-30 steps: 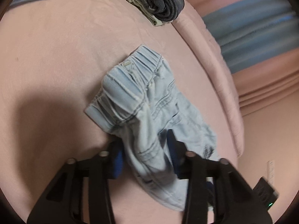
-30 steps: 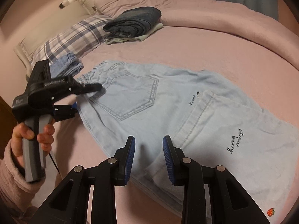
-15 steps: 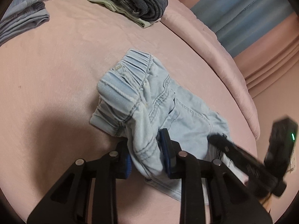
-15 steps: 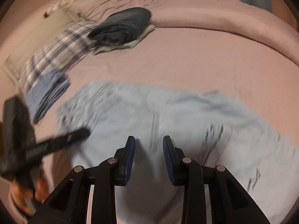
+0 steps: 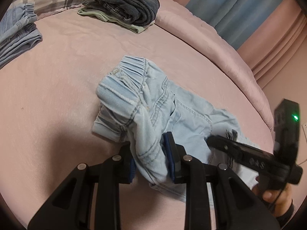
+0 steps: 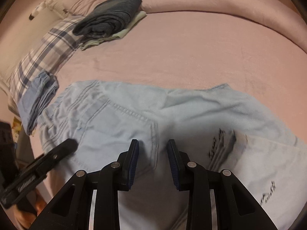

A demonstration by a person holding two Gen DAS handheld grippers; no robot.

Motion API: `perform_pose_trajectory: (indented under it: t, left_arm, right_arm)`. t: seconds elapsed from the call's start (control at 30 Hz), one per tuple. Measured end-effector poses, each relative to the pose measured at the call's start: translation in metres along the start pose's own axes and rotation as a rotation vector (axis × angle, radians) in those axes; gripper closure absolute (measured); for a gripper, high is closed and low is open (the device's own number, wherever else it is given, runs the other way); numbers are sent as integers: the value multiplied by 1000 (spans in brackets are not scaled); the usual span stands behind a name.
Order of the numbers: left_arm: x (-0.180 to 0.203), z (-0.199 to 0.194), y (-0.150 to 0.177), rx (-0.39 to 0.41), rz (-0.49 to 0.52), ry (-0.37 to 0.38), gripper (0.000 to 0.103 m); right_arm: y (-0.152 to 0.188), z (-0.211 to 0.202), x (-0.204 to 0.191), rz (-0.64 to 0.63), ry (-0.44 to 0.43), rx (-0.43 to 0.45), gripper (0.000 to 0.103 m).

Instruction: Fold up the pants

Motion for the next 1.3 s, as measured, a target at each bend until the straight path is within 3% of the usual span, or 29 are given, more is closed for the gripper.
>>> perform_pose_trajectory:
  t: [0.23,0.37,0.7,0.93,1.1,1.3]
  left_arm:
    - [1,2,0,-3,21,-8,77]
    - [1,4,-2,-6,28,-14,77]
    - [2,6,-2,-11,45,-26,77]
    - [3,6,-3,-5,60,-38,77]
    - [7,2,-6,4,73,-35,77]
    - [15,-1,-7,20,103,-48,78]
  right_arm:
    - [32,-3,-11,-37,4,-42,70]
    - [34,-1,-12,-57,28,-20,70]
    - [58,-13,-28,-76,21,-62,70]
    - [60,-8,-28,-89,24,-55,70]
    - [57,-17,-27,-40,-23,-58,70]
    - [63,-10,-32,-62,-4,-79,69]
Point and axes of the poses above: each gripper's, at about its wrist camera, not at the fingertips, and z roughly the way its jaws point, x to its right, y to its underside, the point moved 9 cm from there along z, roughly the way its jaws point, and after that the axes turned 3 degrees about -y, right-handed, at the moved point
